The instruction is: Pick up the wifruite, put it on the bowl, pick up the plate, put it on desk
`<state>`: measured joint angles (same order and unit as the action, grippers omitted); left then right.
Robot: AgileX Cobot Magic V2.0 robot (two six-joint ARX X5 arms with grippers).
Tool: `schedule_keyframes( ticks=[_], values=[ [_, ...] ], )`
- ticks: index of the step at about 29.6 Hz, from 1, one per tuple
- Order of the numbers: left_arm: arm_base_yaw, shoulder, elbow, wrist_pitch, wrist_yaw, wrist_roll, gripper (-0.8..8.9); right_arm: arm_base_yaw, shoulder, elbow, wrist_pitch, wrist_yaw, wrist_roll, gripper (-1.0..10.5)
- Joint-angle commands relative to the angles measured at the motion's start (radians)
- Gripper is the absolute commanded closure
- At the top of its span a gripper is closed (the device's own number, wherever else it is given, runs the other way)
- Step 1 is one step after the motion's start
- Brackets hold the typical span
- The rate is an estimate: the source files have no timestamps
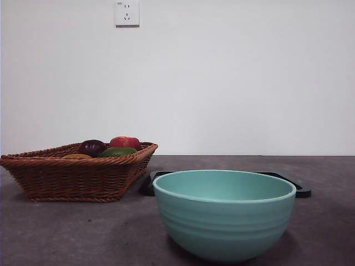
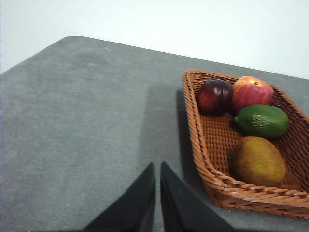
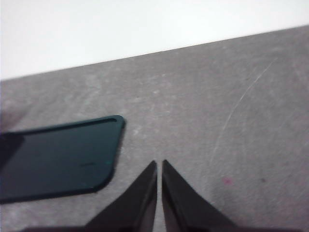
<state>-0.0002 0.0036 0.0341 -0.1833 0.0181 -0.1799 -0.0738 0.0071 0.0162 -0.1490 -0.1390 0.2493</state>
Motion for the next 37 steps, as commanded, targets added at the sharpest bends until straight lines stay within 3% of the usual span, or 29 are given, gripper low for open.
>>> schedule_keyframes(
  ticks=[1,10,15,20,30,37],
  values=[
    [-0.009,0.0,0.031,-0.002,0.008,-0.048,7.98,0.0,-0.003,0.022,0.006,-0.017,0.113,9.4],
    [-0.066,0.01,0.154,-0.003,0.008,-0.148,7.98,0.046,-0.002,0.14,-0.01,-0.021,0.247,9.4],
    [-0.093,0.073,0.278,-0.007,0.023,-0.147,7.98,0.087,0.036,0.265,-0.086,-0.04,0.264,9.4],
    [-0.11,0.183,0.434,-0.034,0.116,-0.147,7.98,0.117,0.123,0.414,-0.176,-0.13,0.255,9.4],
    [-0.122,0.394,0.728,-0.232,0.38,-0.125,7.98,0.183,0.344,0.683,-0.385,-0.386,0.131,9.4],
    [-0.195,0.428,0.824,-0.353,0.433,-0.047,7.98,0.331,0.427,0.813,-0.511,-0.41,-0.013,9.4]
  ],
)
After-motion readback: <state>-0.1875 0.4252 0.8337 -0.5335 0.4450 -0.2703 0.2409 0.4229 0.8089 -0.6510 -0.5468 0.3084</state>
